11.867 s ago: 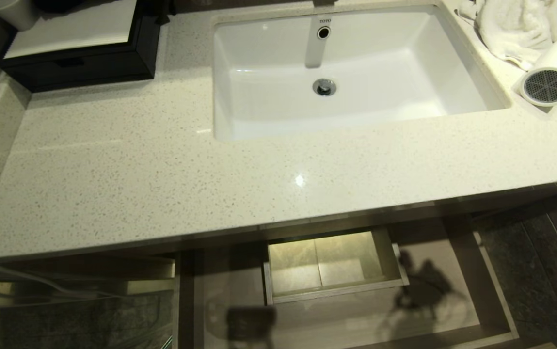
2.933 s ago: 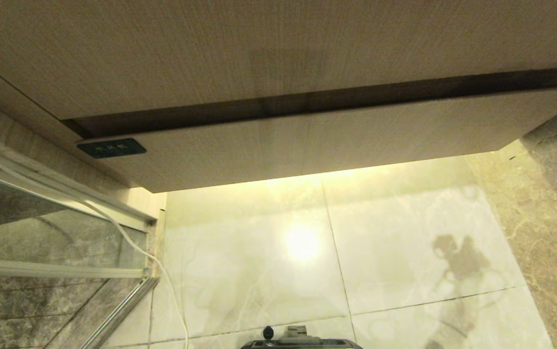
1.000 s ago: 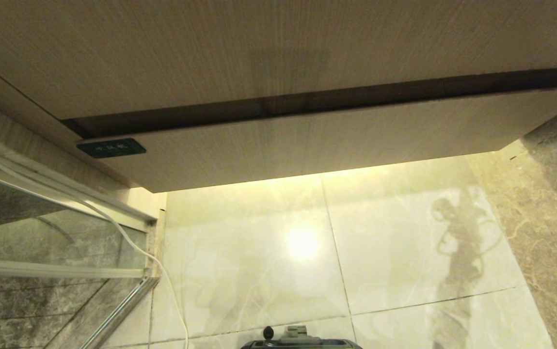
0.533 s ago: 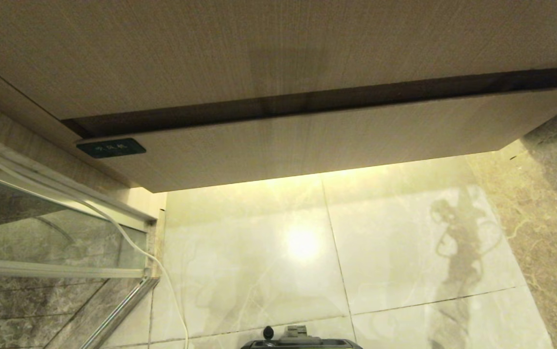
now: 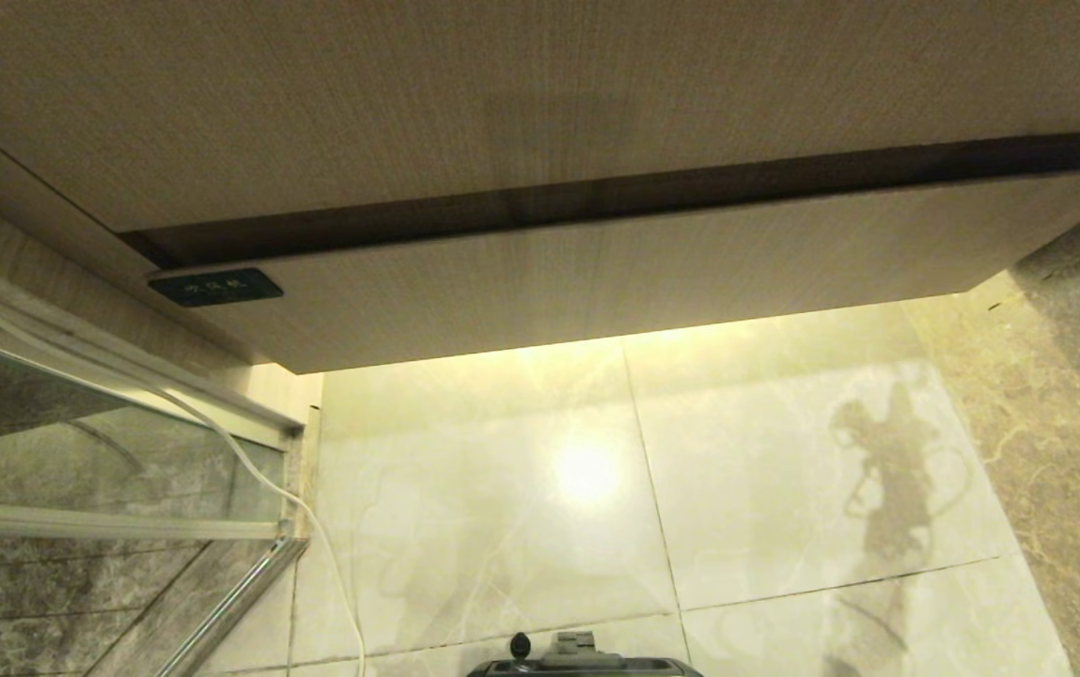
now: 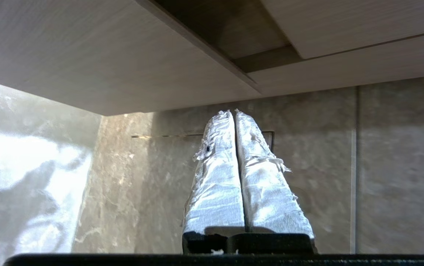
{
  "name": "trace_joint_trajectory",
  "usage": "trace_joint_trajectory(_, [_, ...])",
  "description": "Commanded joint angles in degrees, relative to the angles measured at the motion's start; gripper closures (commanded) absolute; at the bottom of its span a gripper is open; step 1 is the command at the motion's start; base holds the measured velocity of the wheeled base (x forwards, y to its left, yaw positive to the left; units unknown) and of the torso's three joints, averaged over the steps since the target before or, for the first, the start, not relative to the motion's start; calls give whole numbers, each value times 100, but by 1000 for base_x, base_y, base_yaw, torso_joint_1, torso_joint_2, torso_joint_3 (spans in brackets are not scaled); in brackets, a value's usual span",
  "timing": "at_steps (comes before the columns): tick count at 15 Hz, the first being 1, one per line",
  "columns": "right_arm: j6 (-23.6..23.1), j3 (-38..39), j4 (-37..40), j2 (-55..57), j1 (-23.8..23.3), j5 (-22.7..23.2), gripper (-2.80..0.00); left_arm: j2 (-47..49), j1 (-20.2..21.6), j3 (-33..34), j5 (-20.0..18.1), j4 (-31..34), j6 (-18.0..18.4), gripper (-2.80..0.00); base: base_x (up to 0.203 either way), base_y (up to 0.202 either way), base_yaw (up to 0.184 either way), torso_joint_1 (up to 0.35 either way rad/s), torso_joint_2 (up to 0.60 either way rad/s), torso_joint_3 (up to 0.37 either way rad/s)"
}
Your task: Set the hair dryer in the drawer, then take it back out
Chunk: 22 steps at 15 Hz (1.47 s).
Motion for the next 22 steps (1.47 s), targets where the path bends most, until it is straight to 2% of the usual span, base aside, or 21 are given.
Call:
trace_joint_trajectory(1, [-133,49,33,59,3,-1,0,0,2,0,1,-2,1,0,0,0,0,0,0,0])
trace_joint_trajectory(6, [-196,-205,53,661,3,-2,0,0,2,0,1,6,1,0,0,0,0,0,0,0])
trace_joint_trajectory(10, [-245,-746,-55,1086,14,42,0,0,-7,0,1,0,1,0,0,0,0,0,0,0])
trace_joint_trajectory(14, [-136,-968,-659,1327,29,60,0,0,2,1,1,-1,1,0,0,0,0,0,0,0])
trace_joint_trajectory(22, [158,-1454,-1280,1637,29,43,0,0,-1,4,1,-2,1,0,0,0,0,0,0,0])
